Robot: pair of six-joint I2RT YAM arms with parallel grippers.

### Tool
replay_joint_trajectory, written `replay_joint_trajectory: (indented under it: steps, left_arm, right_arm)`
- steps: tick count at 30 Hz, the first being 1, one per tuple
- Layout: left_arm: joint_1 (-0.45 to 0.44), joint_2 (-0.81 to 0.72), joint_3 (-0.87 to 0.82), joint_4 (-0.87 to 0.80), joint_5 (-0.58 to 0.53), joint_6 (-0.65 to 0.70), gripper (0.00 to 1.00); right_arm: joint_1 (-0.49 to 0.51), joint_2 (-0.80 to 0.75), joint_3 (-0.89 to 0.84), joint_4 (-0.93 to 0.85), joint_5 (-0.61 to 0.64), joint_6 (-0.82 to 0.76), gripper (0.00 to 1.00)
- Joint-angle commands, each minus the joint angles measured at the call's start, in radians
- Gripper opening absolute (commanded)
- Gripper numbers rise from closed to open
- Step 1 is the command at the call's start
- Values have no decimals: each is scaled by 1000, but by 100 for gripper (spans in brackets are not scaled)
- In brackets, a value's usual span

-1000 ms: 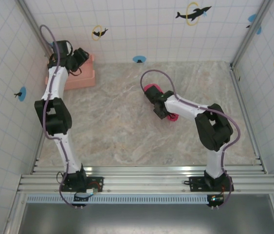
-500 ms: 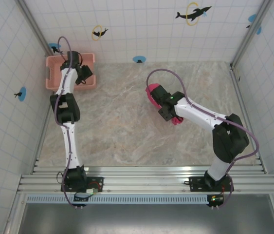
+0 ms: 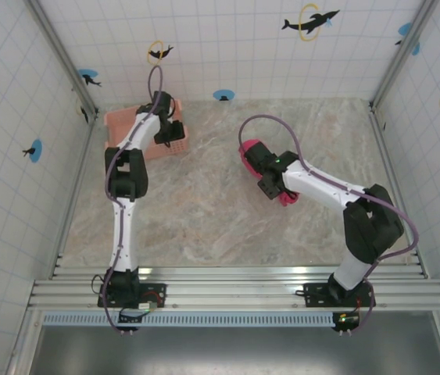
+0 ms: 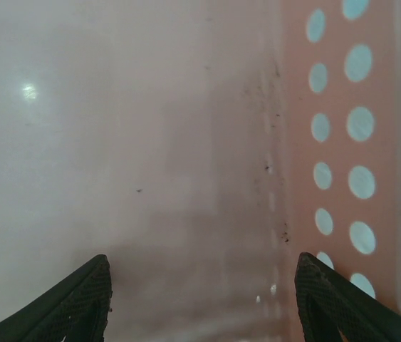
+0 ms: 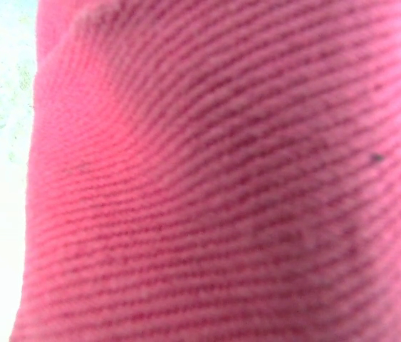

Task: Roll up the long pants

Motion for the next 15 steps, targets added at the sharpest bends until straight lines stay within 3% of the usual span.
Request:
replay_joint_trajectory:
  steps: [1,10,15]
  left_arm:
    - [-106,-70,-122,12,82,8,68]
    - [-215,-331,-315,232,254,-103,70]
    - [-170,-468,-260,244,237,-109,71]
  right_arm:
    - [-22,-99,2,42,90,48,0]
    - [-72,-196,-12,47,262,83,0]
    - [-54,-220,4,125,348,24,0]
